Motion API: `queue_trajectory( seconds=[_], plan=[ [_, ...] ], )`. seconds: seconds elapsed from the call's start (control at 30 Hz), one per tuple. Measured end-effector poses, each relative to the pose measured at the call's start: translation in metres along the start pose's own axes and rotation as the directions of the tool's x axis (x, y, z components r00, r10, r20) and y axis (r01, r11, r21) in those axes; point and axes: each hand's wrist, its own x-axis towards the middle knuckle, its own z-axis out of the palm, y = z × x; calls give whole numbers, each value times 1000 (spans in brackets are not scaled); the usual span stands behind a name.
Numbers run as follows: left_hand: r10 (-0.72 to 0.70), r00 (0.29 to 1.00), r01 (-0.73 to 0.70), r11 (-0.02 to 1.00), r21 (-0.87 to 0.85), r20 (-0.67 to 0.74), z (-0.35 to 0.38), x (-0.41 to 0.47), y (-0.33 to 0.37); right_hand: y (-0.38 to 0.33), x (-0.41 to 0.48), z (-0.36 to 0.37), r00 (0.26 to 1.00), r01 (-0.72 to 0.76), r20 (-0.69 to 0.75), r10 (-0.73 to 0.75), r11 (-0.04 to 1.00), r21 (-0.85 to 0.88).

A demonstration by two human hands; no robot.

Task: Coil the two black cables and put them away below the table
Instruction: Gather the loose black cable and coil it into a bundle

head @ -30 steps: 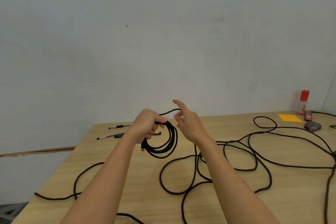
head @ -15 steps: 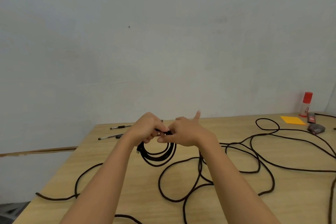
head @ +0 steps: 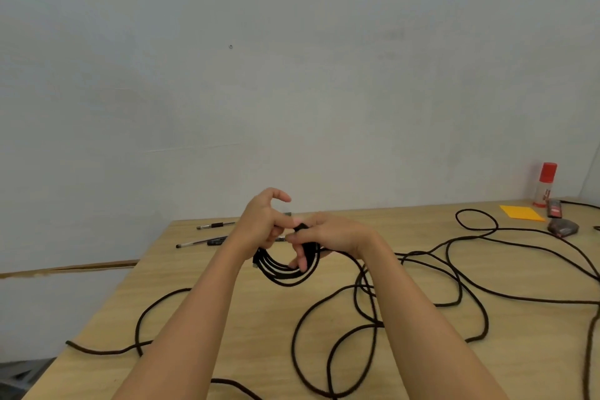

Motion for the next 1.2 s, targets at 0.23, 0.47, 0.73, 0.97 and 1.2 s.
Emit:
queue_trajectory(
  seconds=[0.23,0.47,0.73,0.97,1.2],
  plan=[
    [18,996,-22,999,-48,-92,3,6,-7,18,10,14,966,201,-218,-141,938,283],
    [348,850,-106,848,519,-395,20,3,-9,12,33,15,705,202,-686,180,876,438],
    [-444,695,700,596,-392,566,73,-20,-37,-15,37,7,646,654,-676,354,199,730],
    [-256,923,292,-23,-956,288,78,-8,-24,-22,23,4,672,684,-635,381,12,730],
    [-474,881,43,107,-993,-13,30,10,-25,9,-6,-10,832,511,-493,256,-5,860]
  ],
)
